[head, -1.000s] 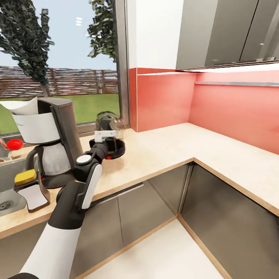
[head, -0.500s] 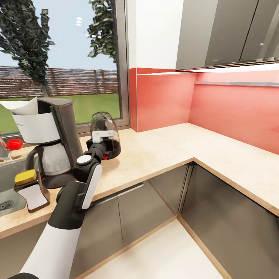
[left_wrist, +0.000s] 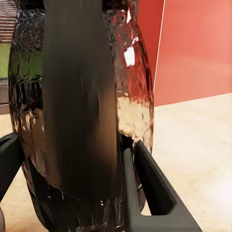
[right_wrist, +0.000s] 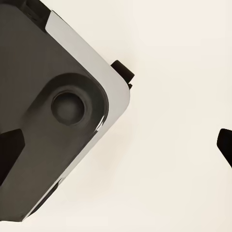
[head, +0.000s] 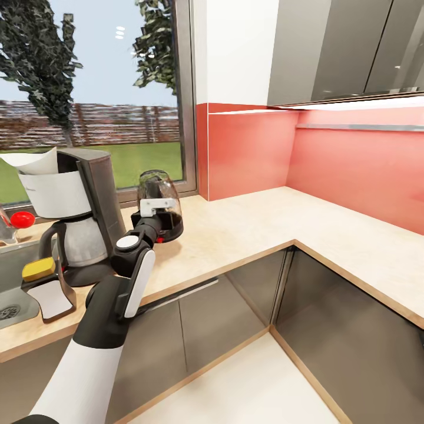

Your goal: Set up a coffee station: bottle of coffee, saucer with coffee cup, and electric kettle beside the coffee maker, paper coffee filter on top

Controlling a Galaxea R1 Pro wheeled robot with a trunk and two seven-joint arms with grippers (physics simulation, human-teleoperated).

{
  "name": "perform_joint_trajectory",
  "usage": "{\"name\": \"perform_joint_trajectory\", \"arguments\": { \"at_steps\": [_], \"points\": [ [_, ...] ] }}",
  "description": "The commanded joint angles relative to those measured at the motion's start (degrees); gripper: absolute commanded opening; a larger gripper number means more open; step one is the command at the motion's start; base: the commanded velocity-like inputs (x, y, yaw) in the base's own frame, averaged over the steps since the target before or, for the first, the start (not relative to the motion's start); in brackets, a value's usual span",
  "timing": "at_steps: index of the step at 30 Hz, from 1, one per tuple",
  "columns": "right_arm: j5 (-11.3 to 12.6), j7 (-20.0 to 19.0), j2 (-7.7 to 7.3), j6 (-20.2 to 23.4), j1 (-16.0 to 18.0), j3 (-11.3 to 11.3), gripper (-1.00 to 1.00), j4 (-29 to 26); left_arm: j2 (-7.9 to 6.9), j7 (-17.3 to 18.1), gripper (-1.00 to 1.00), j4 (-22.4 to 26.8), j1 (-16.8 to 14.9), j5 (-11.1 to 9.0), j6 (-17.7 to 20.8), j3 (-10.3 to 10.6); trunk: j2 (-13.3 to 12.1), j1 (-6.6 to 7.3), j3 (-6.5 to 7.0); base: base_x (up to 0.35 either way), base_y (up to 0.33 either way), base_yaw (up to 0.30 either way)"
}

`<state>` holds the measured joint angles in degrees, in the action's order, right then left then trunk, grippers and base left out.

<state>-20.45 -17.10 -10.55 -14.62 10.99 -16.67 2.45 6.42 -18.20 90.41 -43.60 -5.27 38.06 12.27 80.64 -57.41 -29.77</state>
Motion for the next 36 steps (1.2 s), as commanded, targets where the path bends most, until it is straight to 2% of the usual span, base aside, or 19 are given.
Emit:
{"name": "perform_joint_trajectory", "arguments": {
  "at_steps": [1, 12, 21, 36],
  "points": [
    [0.1, 0.0, 0.00, -0.4, 0.1, -0.3, 1.00, 0.2, -0.01, -0.5, -1.00, 0.1, -0.1, -0.4, 0.2, 0.1, 0.0, 0.00, -0.06, 0.000, 0.000, 0.000],
    [0.0, 0.0, 0.00, -0.4, 0.1, -0.3, 1.00, 0.2, 0.00, -0.6, -1.00, 0.1, -0.1, -0.4, 0.2, 0.1, 0.0, 0.00, -0.06, 0.000, 0.000, 0.000],
    [0.0, 0.0, 0.00, -0.4, 0.1, -0.3, 1.00, 0.2, 0.02, -3.4, -1.00, 0.1, -0.1, -0.4, 0.2, 0.1, 0.0, 0.00, -0.06, 0.000, 0.000, 0.000],
    [0.0, 0.0, 0.00, -0.4, 0.1, -0.3, 1.00, 0.2, 0.00, -3.6, -1.00, 0.1, -0.1, -0.4, 0.2, 0.4, 0.0, 0.00, -0.40, 0.000, 0.000, 0.000]
  ]
}}
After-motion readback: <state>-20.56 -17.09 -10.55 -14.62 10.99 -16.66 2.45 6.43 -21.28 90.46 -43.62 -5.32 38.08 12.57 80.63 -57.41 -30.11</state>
